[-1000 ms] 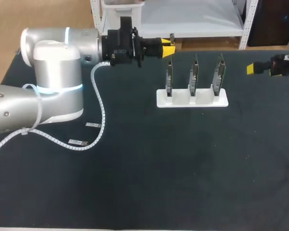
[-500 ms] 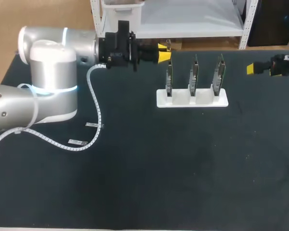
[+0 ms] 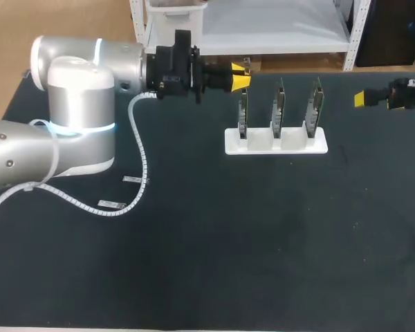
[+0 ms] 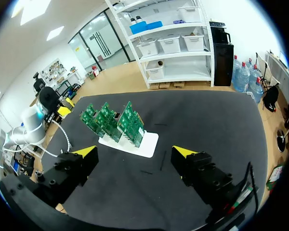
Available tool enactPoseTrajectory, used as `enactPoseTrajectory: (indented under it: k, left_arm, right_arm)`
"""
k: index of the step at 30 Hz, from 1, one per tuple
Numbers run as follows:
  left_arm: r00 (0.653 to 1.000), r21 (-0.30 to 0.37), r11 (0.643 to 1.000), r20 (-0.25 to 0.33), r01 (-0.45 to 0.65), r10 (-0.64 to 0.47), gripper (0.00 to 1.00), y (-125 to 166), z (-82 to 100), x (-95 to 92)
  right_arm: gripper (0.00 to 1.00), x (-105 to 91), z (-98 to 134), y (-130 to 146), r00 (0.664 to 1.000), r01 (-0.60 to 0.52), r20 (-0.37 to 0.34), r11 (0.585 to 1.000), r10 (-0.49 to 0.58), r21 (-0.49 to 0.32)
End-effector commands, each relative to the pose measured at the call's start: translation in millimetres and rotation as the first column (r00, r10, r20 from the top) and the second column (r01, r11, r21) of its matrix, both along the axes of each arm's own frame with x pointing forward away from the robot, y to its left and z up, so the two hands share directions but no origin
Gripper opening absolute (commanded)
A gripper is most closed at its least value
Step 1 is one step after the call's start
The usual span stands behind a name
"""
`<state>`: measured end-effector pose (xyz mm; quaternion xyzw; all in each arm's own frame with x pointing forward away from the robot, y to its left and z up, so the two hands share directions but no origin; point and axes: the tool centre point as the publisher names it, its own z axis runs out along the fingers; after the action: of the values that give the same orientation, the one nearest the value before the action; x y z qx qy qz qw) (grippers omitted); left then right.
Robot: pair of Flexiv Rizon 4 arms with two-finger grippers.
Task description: Pick up the optical module with the left hand, and insert it into the network port with the right hand.
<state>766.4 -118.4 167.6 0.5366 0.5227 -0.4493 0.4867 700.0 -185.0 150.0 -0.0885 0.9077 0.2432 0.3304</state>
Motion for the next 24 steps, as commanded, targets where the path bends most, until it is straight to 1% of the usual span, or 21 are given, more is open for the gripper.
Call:
enactPoseTrajectory:
  k: [1, 3, 7, 10, 12, 14, 15, 24]
  left_arm:
    - [1.0, -0.003, 1.0, -0.001, 0.001, -0.001, 0.0, -1.9, -1.2, 3.0]
    - [1.0, -0.002, 1.0, -0.007, -0.001, 0.001, 0.0, -1.7, -2.5, 3.5]
    - [1.0, 0.015, 1.0, 0.007, 0.003, -0.004, 0.0, 0.6, -6.5, 2.9]
    - [1.0, 0.018, 1.0, 0.007, -0.003, 0.003, 0.0, 1.7, -7.3, 3.7]
    - [1.0, 0.015, 1.0, 0.001, -0.014, 0.014, 0.0, 2.1, -6.9, 5.4]
    - [0.999, 0.002, 0.999, -0.006, -0.048, 0.048, 0.0, 2.2, -5.3, 7.1]
    - [0.999, 0.006, 0.999, -0.02, -0.043, 0.043, 0.0, 2.2, -4.6, 7.8]
    - [0.999, 0.006, 0.999, -0.02, -0.043, 0.043, 0.0, 2.2, -4.6, 7.8]
  right_arm:
    - [1.0, 0.0, 0.0, 0.0, 1.0, 0.0, 0.0, 1.0, 0.0, 0.0]
    - [1.0, 0.0, 0.0, 0.0, 1.0, 0.0, 0.0, 1.0, 0.0, 0.0]
    - [1.0, 0.0, 0.0, 0.0, 1.0, 0.0, 0.0, 1.0, 0.0, 0.0]
    - [1.0, 0.0, 0.0, 0.0, 1.0, 0.0, 0.0, 1.0, 0.0, 0.0]
    - [1.0, 0.0, 0.0, 0.0, 1.0, 0.0, 0.0, 1.0, 0.0, 0.0]
    - [1.0, 0.0, 0.0, 0.0, 1.0, 0.0, 0.0, 1.0, 0.0, 0.0]
    - [1.0, 0.0, 0.0, 0.0, 1.0, 0.0, 0.0, 1.0, 0.0, 0.0]
    - [1.0, 0.0, 0.0, 0.0, 1.0, 0.0, 0.0, 1.0, 0.0, 0.0]
